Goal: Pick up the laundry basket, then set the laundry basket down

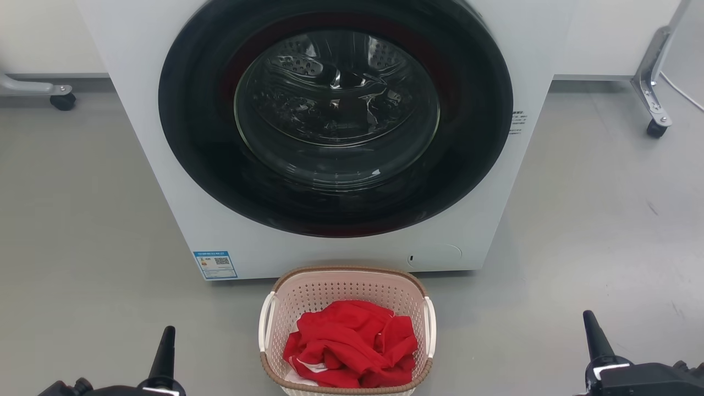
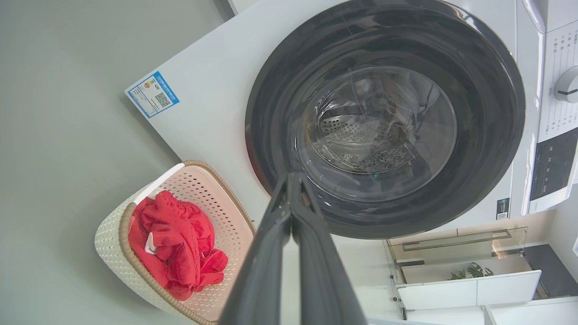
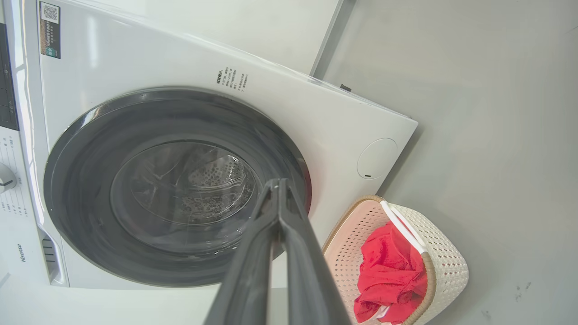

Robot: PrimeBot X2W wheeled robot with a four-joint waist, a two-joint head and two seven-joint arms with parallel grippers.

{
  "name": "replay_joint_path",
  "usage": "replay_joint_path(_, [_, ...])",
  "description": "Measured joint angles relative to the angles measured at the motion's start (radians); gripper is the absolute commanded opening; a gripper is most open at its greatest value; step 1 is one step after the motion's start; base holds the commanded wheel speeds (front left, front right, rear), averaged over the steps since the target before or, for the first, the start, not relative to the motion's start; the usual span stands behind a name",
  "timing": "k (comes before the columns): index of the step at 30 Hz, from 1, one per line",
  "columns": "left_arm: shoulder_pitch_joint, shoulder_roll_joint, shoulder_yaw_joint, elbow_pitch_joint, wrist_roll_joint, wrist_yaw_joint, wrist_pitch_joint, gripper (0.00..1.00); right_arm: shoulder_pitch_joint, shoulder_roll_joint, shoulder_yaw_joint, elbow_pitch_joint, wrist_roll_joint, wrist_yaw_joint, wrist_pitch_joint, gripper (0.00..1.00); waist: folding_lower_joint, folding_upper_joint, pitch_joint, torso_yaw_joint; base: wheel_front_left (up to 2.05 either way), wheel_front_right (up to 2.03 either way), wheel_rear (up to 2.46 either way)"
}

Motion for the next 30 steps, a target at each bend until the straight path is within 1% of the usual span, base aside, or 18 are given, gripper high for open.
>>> replay_joint_path(6, [-0.023,-0.003,0.017,0.010,-0.082,-0.010,0.024,0.00,-0.012,0.002,-0.028,0.005,0.076,0.016,0.022,0.00,0.0001,0.0000,0.001,0.003,0.00,0.00,0.00])
replay_joint_path(7, [-0.026,-0.004,0.021,0.011,-0.098,-0.019,0.025,0.00,-0.013,0.002,-0.033,0.007,0.090,0.019,0.023,0.00,0.0000,0.0000,0.002,0.003,0.00,0.00,0.00])
replay_joint_path(10, [-0.031,-0.005,0.027,0.018,-0.132,-0.020,0.035,0.00,-0.014,0.003,-0.048,0.010,0.131,0.027,0.033,0.00,0.0001,0.0000,0.002,0.004,0.00,0.00,0.00])
replay_joint_path(11, [-0.034,-0.006,0.029,0.022,-0.151,-0.028,0.040,0.00,-0.015,0.003,-0.052,0.012,0.142,0.030,0.035,0.00,0.0000,0.0000,0.003,0.005,0.00,0.00,0.00])
replay_joint_path(20, [-0.068,-0.013,0.054,0.040,-0.268,-0.053,0.069,0.00,-0.032,0.005,-0.096,0.024,0.262,0.052,0.068,0.00,0.0001,0.0000,0.005,0.008,0.00,0.00,0.00])
replay_joint_path(24, [-0.079,-0.019,0.062,0.049,-0.317,-0.054,0.085,0.00,-0.036,0.006,-0.114,0.028,0.315,0.062,0.083,0.00,0.0001,0.0001,0.006,0.010,0.00,0.00,0.00])
replay_joint_path(26, [-0.086,-0.020,0.062,0.049,-0.330,-0.062,0.086,0.00,-0.040,0.007,-0.116,0.029,0.318,0.064,0.084,0.00,0.0001,0.0000,0.006,0.010,0.00,0.00,0.00])
replay_joint_path(30, [-0.086,-0.021,0.063,0.049,-0.332,-0.062,0.086,0.00,-0.049,0.007,-0.116,0.029,0.318,0.065,0.084,0.00,0.0001,0.0000,0.006,0.010,0.00,0.00,0.00])
